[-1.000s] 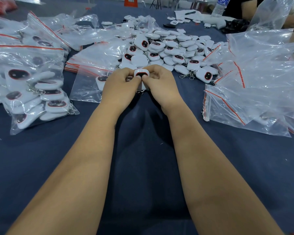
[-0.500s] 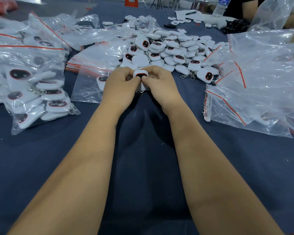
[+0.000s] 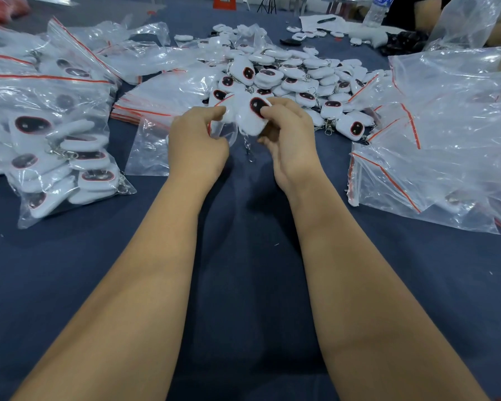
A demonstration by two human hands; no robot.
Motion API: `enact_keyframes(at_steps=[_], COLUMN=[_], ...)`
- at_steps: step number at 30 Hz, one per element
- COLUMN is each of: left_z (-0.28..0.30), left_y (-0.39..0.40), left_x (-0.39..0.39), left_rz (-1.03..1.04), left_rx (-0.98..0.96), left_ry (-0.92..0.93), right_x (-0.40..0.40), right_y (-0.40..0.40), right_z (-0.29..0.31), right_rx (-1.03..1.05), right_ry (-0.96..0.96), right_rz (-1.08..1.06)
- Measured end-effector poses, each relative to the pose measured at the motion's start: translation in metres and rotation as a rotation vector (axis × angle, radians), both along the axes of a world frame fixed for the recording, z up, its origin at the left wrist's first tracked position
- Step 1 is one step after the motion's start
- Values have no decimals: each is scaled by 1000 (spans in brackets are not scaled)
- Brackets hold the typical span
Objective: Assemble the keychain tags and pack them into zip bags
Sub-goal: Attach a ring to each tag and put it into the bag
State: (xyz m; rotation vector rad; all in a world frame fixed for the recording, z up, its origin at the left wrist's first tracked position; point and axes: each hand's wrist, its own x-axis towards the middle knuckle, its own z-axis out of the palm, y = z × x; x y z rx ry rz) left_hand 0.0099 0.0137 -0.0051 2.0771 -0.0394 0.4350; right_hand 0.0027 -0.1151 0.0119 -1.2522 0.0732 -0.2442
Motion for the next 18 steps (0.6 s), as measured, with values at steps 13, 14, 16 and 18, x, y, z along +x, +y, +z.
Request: enact_keyframes(at_steps=[13,14,16,18], left_z=[0,0,-1,-1], left_y=[-4,-4,-5,-6], left_x=[-1,-1,-1,-1], left_rz=[-73,-88,-102,-97], left_rx=[101,120,152,181], left_ry=[-146,-155,-188,-216], right_x=[1,1,-1,0], right_y=[9,10,11,10], right_z=[-9,-9,-9,-11], right_rx=[-455,-489,-574,-685], right_ry=[-26,-40,-93,-118], right_rz=[-111,-109,-126,-99])
